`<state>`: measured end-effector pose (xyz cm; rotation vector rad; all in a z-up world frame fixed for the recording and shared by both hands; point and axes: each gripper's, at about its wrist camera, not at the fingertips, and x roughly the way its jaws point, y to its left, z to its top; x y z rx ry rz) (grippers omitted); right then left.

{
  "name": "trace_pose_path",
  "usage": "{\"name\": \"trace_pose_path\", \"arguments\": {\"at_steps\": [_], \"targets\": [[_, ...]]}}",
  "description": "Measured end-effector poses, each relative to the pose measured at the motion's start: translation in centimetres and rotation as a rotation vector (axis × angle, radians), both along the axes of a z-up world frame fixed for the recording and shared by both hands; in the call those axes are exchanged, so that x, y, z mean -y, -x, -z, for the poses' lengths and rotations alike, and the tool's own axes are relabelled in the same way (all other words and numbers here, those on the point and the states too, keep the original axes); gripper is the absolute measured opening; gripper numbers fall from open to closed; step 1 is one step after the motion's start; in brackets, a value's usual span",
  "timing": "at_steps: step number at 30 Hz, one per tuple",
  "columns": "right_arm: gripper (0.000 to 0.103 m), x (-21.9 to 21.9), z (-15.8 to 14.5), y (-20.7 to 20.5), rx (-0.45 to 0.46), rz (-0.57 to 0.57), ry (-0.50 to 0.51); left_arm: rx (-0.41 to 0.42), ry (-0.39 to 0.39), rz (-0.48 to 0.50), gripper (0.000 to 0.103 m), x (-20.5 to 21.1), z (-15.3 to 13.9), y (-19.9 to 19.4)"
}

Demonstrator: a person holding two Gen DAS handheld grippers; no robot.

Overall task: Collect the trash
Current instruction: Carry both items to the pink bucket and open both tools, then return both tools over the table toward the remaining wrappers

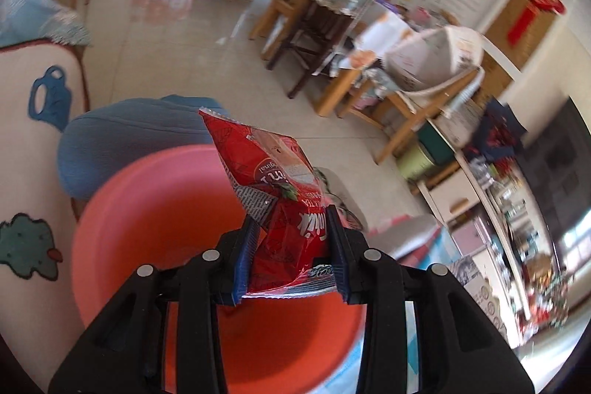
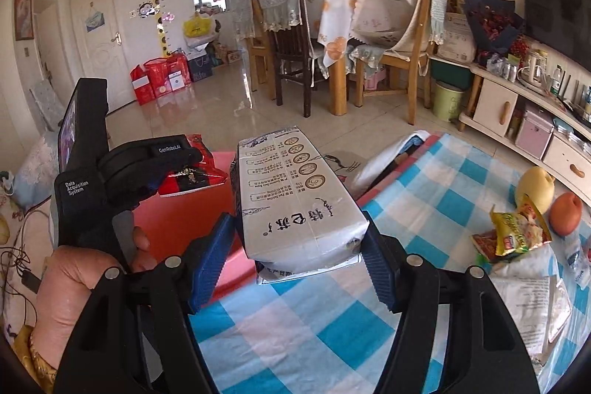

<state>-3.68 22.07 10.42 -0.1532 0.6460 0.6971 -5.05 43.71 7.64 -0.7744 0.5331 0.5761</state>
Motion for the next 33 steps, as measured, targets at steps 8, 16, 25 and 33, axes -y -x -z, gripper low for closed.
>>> {"name": "trace_pose_path", "arguments": {"at_steps": [8, 16, 25, 33], "targets": [[0.069, -5.6, 1.9, -0.9, -0.016, -0.073, 0.063, -0.017, 0.062, -0.069, 0.038, -3.6, 0.8, 0.6], [0.089, -4.9, 3.4, -1.4, -0.056, -0.014, 0.035, -0.082, -0.094, -0.143, 0.072, -3.1, -0.8, 0.2], [0.092, 0.9, 3.3, 0.7, -0.025, 0.112, 0.043, -0.004, -0.238, 0.035, 0.081, 0.5, -1.8, -1.4], [0.093, 6.4, 3.4, 2.6, -0.008, 0.208, 0.066, 0.153, -0.388, 0.188, 0.090, 6.2, -3.7, -1.9]]}}
